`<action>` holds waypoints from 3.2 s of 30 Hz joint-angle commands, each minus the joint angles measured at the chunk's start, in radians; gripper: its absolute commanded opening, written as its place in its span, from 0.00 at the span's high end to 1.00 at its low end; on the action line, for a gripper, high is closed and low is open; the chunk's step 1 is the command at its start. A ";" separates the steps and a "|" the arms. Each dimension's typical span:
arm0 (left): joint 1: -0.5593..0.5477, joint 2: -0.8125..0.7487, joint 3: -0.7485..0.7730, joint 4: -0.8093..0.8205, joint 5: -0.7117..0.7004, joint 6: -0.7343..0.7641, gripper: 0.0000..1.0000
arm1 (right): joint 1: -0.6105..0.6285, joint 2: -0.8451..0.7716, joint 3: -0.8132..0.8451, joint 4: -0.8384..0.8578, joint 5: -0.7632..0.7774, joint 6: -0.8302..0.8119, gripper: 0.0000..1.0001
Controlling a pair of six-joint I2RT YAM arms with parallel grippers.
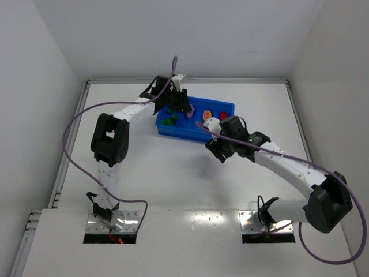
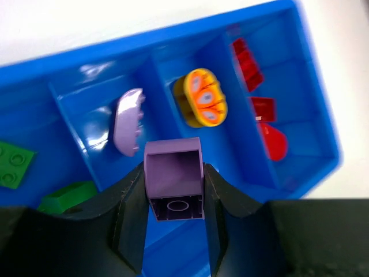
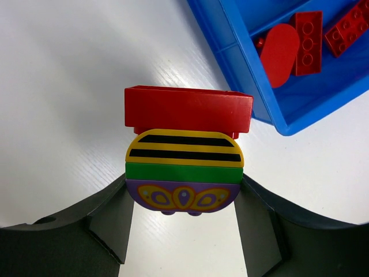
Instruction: Sort the legos into containers by color
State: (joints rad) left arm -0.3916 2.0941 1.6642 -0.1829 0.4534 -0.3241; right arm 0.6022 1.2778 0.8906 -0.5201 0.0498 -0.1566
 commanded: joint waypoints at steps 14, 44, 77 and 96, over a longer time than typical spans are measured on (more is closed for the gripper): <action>-0.013 -0.019 -0.001 0.008 -0.010 0.033 0.29 | -0.039 0.054 0.056 0.077 -0.067 0.002 0.97; 0.217 -0.459 -0.523 0.166 0.857 -0.055 0.26 | 0.090 0.259 0.165 0.442 -0.314 -0.225 0.96; 0.151 -0.397 -0.472 0.039 0.748 0.053 0.99 | 0.151 0.224 0.139 0.479 -0.174 -0.235 0.96; 0.151 -0.312 -0.261 0.097 0.660 -0.007 1.00 | 0.131 -0.141 -0.127 0.180 -0.093 -0.193 0.96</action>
State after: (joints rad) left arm -0.1833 1.7508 1.3514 -0.1429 1.1217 -0.3176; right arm 0.7326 1.1854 0.7750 -0.2741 -0.0471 -0.3779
